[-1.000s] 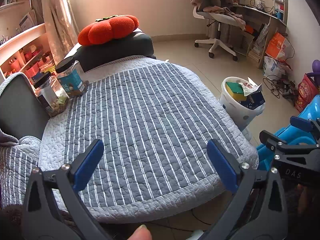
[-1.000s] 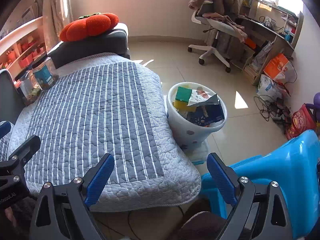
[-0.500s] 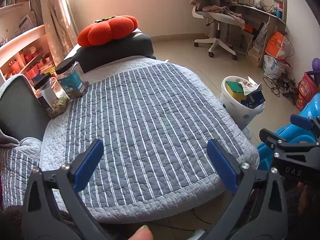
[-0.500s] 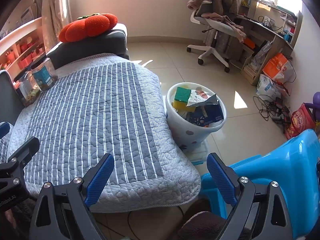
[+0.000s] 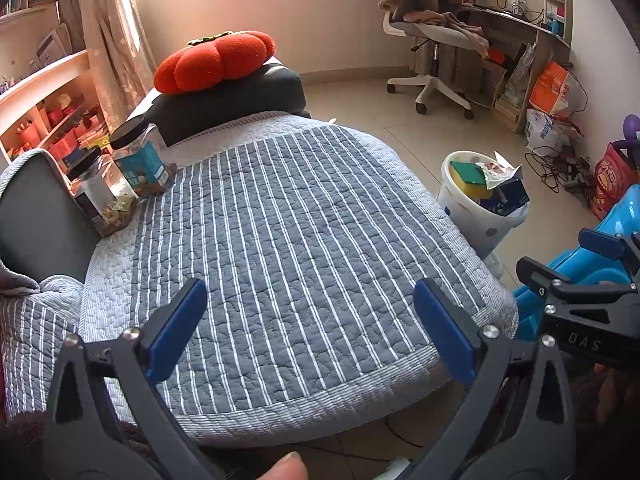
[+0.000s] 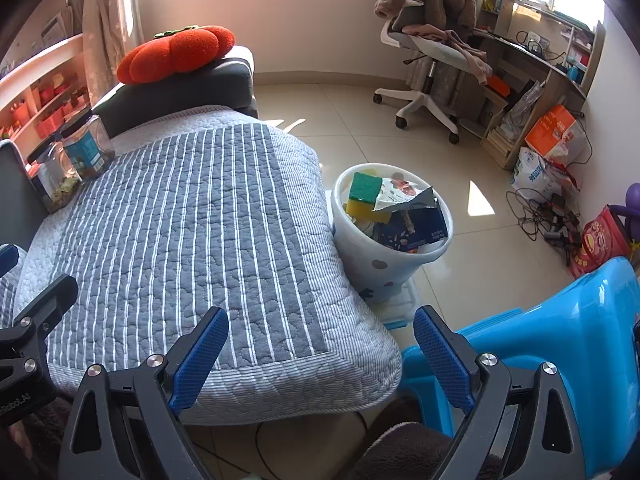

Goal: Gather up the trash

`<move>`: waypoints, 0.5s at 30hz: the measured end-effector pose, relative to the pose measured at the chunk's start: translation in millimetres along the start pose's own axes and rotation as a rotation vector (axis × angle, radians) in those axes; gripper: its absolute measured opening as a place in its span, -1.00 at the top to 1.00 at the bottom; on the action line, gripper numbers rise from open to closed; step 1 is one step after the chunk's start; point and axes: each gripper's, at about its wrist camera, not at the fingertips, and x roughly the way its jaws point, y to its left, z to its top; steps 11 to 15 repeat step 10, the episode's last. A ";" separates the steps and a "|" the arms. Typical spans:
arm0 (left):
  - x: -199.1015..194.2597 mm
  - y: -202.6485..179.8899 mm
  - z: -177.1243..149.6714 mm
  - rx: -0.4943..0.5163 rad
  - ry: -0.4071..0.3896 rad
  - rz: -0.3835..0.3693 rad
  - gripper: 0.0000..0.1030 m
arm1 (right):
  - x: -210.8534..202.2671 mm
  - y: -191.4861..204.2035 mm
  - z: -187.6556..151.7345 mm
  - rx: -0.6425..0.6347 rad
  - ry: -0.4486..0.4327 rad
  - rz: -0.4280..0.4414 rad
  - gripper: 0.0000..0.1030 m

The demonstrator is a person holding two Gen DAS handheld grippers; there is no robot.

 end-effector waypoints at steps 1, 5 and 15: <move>0.3 -0.2 -0.1 0.000 0.000 0.001 -0.99 | 0.0 0.0 0.0 0.000 0.000 0.000 -0.84; 1.2 0.6 0.0 0.001 0.005 -0.004 -0.99 | 0.0 0.1 0.0 0.000 0.000 0.000 -0.84; 6.5 11.7 5.3 -0.008 0.033 -0.021 -0.99 | 6.1 0.9 1.4 0.011 0.026 0.022 -0.98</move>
